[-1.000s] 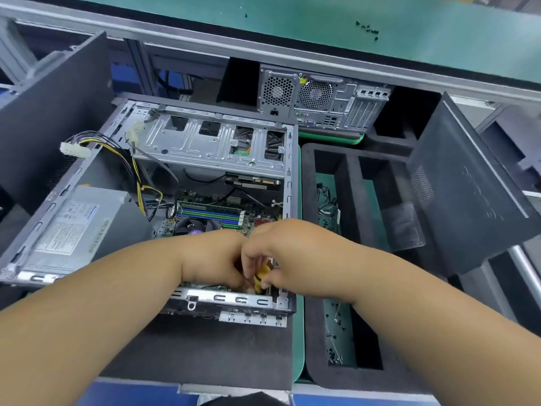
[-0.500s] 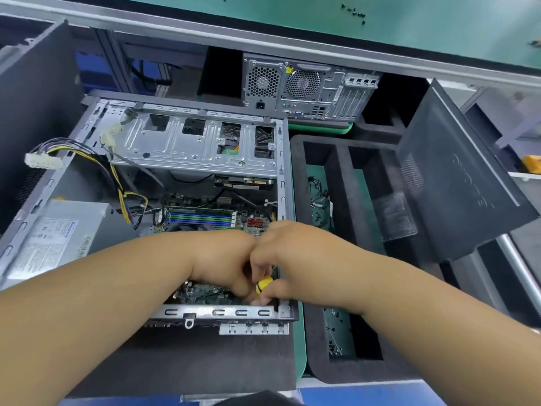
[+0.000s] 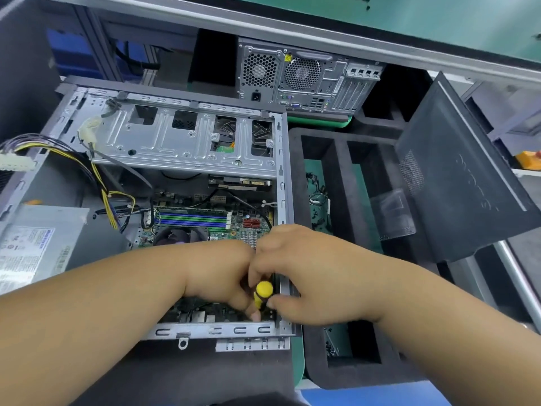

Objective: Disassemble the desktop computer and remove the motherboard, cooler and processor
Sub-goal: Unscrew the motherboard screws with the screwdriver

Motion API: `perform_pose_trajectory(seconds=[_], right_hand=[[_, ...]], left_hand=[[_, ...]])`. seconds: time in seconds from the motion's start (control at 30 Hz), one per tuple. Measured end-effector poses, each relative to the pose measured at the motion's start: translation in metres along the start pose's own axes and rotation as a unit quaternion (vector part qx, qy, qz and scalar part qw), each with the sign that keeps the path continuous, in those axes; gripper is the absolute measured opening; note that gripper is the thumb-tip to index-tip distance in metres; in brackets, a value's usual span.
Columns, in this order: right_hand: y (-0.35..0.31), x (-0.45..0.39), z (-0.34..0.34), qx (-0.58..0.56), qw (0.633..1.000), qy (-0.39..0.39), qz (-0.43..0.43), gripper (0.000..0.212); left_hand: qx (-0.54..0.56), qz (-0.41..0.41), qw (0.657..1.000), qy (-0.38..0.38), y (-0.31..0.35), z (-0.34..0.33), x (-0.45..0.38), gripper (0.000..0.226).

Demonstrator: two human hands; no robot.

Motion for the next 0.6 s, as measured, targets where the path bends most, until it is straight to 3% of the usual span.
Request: perform_pose_trajectory(seconds=[0.1,0.33,0.5,0.6], right_hand=[[0.0,-0.005,0.001,0.015,1.0,-0.005,0.003,0.023],[-0.002,-0.012,0.001,0.013,1.0,-0.023,0.013,0.025],[-0.001,-0.011,0.002,-0.034,0.998,-0.049,0.017,0.031],[0.001,-0.009,0.003,0.012,1.0,-0.016,0.019,0.026]], left_hand=[[-0.003,-0.01,1.0,0.008,0.002,-0.001,-0.003,0.012],[0.029,-0.005,0.999,-0.039,-0.003,-0.002,-0.001,0.017],[0.01,0.002,1.0,-0.022,-0.003,-0.002,-0.003,0.015],[0.021,-0.002,1.0,0.002,-0.002,-0.003,-0.005,0.017]])
Point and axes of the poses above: each hand's wrist, its own x-axis away from the middle knuckle, its own z-axis out of the back of the hand, y = z × x, the point moved 5 cm from there along -x, towards the middle knuckle, and after that the axes turned 6 degrees about -x, right-handed, at the moved point
